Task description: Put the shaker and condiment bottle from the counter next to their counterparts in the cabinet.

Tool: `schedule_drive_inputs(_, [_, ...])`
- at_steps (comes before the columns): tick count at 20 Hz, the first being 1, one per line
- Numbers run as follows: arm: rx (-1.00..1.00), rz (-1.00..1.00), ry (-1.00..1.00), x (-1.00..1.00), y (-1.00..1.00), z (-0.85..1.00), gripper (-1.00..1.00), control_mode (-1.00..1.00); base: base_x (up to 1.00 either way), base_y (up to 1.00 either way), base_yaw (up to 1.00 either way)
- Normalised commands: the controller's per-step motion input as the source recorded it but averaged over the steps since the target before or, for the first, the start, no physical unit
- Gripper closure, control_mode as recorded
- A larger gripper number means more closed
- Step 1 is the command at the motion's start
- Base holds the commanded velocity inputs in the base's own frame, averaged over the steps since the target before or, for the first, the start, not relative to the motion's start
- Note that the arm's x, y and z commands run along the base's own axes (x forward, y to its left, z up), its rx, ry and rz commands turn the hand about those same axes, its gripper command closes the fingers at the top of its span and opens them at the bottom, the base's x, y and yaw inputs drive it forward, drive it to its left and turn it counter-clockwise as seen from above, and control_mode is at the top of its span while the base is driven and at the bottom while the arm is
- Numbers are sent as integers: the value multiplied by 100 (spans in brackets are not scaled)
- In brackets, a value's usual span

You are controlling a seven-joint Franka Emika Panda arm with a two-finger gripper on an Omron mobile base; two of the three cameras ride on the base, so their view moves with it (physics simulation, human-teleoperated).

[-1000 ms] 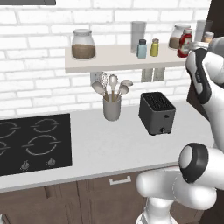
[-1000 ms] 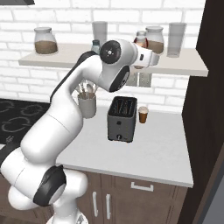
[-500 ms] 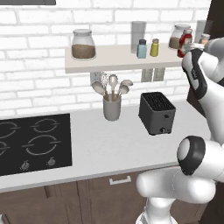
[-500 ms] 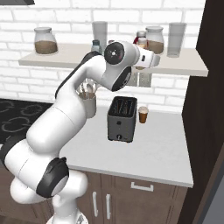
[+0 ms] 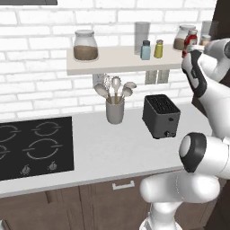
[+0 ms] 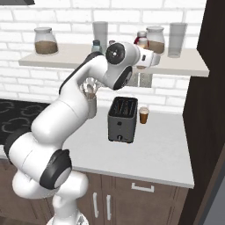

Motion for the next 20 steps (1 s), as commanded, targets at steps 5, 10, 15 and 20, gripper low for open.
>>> schedule_drive_inputs(5, [0, 0, 0, 38, -16, 0, 100, -100, 0, 0, 0])
schedule_drive_inputs(10, [0, 0, 0, 34, -27, 0, 100, -100, 0, 0, 0])
schedule_drive_inputs(15, [0, 0, 0, 26, -27, -5, 100, -100, 0, 0, 0])
schedule_drive_inputs(20, [-9, 0, 4, 19, 10, -42, -100, -100, 0, 0, 0])
